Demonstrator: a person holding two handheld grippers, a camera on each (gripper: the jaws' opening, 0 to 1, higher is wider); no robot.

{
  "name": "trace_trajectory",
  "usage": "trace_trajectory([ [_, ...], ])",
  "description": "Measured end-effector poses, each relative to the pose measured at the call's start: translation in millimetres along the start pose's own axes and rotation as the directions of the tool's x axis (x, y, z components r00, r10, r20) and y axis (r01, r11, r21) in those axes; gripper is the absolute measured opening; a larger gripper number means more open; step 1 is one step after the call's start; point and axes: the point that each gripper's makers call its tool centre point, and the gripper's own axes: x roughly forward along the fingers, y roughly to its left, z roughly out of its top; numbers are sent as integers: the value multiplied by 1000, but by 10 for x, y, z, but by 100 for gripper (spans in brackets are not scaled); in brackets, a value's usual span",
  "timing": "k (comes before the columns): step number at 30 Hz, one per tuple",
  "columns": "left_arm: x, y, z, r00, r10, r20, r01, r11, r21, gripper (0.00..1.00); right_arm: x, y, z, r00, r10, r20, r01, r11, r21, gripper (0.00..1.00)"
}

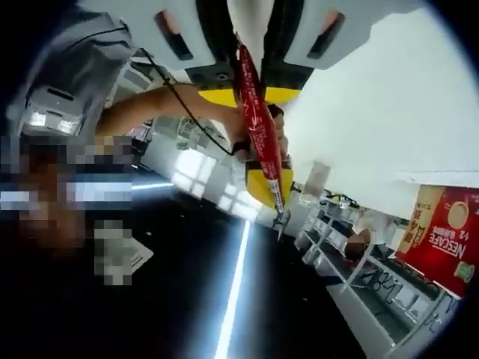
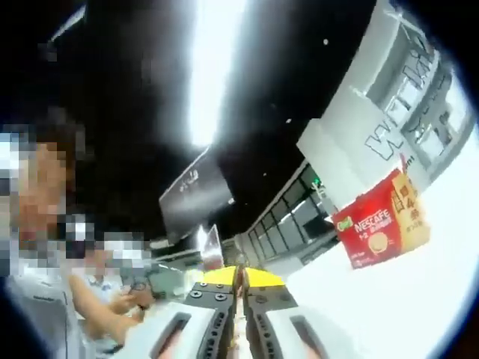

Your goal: Tear open the coffee pouch, take out the coffee, and pour the coffee from the pouch into the cup

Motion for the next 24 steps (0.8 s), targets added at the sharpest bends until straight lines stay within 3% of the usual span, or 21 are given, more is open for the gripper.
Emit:
trace_trajectory([
  [1,4,-3,-5,1000,-5,-1,5,1000,2,14,-4,5,-7,1000,-16,-19,14,998,-63,4],
  [3,5,-4,-6,1000,-7,-2,7,1000,3,14,-3,5,-9,999,-21,-25,19,996,-82,4],
  [4,0,-2,9,1000,-24,2,24,1000,4,14,10,31,-10,998,-40,-43,34,989,-141,4],
  [6,-3,22,19,1000,-19,8,19,1000,17,13,7,52,35,1000,-3,-7,3,999,-55,4],
  [7,-1,53,19,1000,-10,8,10,1000,23,13,-4,39,32,1000,15,7,-16,999,36,4],
  [8,-4,78,18,1000,-2,7,2,1000,16,13,-20,19,42,999,29,24,-33,990,138,4],
  [10,-18,96,57,1000,0,26,0,1000,3,13,-42,-2,77,996,51,67,-66,967,245,4],
  [12,-45,153,88,999,8,37,-7,1000,-29,12,-63,-25,68,992,79,98,-112,916,386,4],
  [15,-59,201,124,998,20,53,-18,999,-37,12,-71,-17,87,985,93,148,-149,890,431,6],
  [18,-61,212,120,998,35,52,-32,999,-43,12,-74,-42,101,984,79,158,-138,901,412,11],
  [19,-66,224,129,998,40,56,-37,998,-46,12,-87,-42,125,984,59,167,-120,914,387,14],
  [24,-77,214,135,997,46,62,-43,998,-53,12,-124,-61,172,983,58,176,-119,926,358,19],
])
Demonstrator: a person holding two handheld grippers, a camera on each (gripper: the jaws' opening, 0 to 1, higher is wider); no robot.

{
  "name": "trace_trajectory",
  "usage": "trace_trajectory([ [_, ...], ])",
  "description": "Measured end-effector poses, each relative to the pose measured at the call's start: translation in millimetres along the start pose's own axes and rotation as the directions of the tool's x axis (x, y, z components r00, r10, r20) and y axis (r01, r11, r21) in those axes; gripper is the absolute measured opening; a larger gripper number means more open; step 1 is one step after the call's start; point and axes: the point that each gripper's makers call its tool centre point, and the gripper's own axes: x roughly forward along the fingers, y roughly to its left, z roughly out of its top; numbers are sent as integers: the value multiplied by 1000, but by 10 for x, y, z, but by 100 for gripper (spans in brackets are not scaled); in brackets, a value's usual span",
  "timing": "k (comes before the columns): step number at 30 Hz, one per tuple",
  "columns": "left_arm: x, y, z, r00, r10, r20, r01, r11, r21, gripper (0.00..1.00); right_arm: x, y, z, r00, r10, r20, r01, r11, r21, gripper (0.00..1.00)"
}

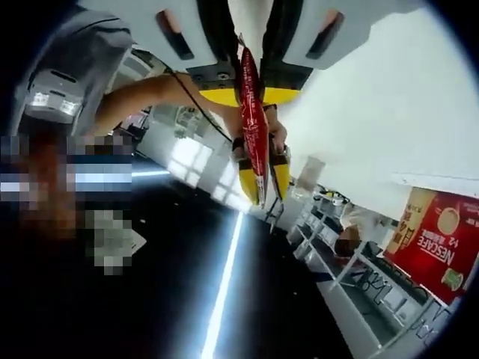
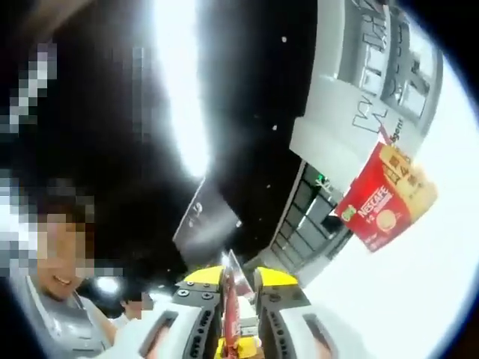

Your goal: Tear open the coffee pouch, take out the coffee, and pour the coffee from the pouch into the cup

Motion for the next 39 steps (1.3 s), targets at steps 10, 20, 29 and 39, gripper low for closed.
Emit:
trace_trajectory([
  [10,15,-40,-89,999,23,-38,-23,1000,6,12,56,63,-337,980,-17,-200,-24,979,-200,8],
  [20,-237,17,304,984,46,174,-47,999,4,12,39,17,-236,984,-18,-177,-17,981,-193,5],
  [29,-355,36,504,959,22,281,-13,999,-32,12,41,32,-311,976,-6,-219,-37,981,-188,5],
  [39,-494,49,679,920,16,392,2,999,-45,10,98,-10,-662,949,-4,-316,-48,987,-156,4],
])
